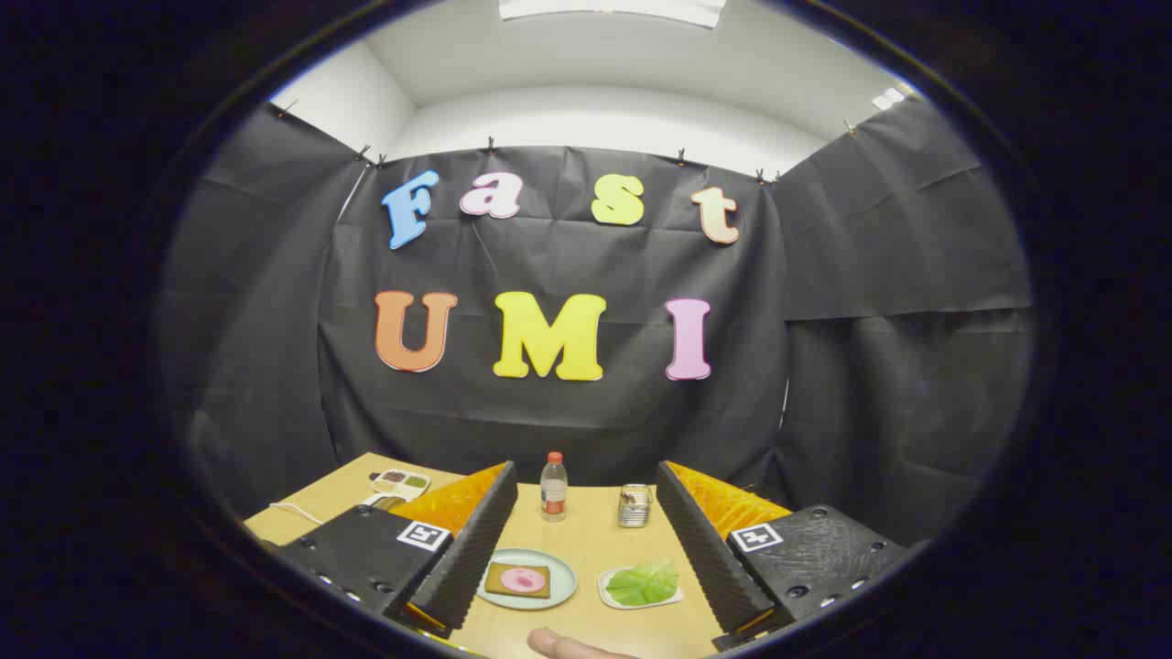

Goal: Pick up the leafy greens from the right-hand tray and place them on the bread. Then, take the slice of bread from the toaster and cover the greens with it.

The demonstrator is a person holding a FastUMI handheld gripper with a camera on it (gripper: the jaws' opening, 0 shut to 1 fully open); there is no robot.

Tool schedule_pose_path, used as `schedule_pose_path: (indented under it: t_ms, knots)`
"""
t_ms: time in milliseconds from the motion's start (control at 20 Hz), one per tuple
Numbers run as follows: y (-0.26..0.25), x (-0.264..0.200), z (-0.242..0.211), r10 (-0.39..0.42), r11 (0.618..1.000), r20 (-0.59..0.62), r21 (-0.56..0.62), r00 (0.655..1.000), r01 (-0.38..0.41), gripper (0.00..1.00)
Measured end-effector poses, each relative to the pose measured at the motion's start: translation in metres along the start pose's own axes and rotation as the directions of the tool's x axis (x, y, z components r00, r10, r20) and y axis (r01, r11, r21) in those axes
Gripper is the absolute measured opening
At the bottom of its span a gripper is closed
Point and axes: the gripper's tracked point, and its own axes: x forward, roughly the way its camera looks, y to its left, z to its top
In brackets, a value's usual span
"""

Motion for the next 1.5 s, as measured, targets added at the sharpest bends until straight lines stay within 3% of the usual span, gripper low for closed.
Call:
schedule_pose_path:
  t_ms: [450,850,1200,1500]
  knots:
    - [0.020,0.010,-0.001,0.040,0.999,-0.026,-0.022,0.999,-0.040,0.95]
    - [-0.015,0.048,-0.024,0.071,0.997,-0.055,-0.030,0.996,-0.073,0.95]
    - [-0.100,0.112,-0.113,0.037,0.996,-0.145,-0.080,0.989,-0.049,0.95]
    - [-0.157,0.165,-0.237,0.006,0.999,-0.377,-0.044,0.926,-0.024,0.96]
